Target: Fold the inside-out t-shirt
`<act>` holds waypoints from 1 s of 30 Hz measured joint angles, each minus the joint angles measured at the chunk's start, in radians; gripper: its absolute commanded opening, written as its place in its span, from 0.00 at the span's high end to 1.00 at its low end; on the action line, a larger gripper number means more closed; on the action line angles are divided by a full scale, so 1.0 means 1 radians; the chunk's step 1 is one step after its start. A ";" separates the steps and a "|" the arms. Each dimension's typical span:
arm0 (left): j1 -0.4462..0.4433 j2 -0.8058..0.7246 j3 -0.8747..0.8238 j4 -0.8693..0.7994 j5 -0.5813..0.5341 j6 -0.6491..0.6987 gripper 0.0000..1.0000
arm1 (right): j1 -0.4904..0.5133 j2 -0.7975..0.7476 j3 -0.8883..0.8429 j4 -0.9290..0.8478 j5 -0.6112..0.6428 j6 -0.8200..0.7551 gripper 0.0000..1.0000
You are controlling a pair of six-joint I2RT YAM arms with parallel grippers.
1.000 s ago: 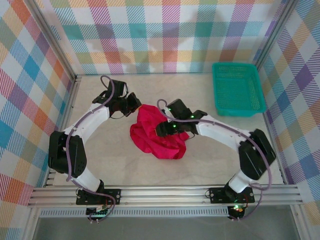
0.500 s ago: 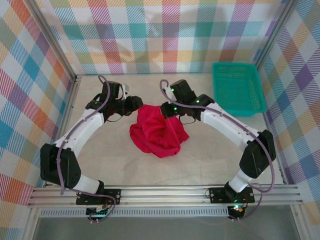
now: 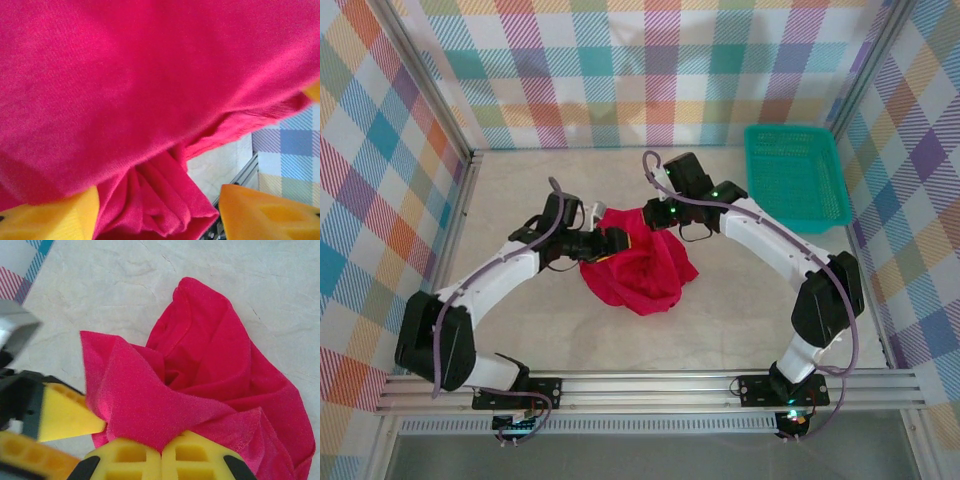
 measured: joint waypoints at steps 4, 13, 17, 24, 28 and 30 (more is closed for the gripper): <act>-0.011 0.126 0.012 0.034 -0.015 -0.001 0.43 | -0.010 0.000 0.003 -0.002 -0.003 0.003 1.00; -0.030 0.283 0.179 -0.029 -0.086 -0.003 1.00 | -0.077 0.000 -0.029 0.012 -0.023 0.011 1.00; -0.030 0.276 0.283 -0.087 -0.097 -0.013 1.00 | -0.120 0.000 -0.060 0.022 -0.015 0.026 1.00; -0.030 0.145 0.509 -0.166 -0.040 -0.048 1.00 | -0.267 0.162 -0.024 0.057 0.017 0.045 1.00; -0.028 0.068 0.530 -0.167 -0.013 -0.081 1.00 | -0.284 0.281 0.059 0.041 -0.027 0.044 1.00; -0.020 0.069 0.523 -0.167 0.004 -0.101 1.00 | -0.257 0.277 0.081 0.024 -0.025 0.047 0.84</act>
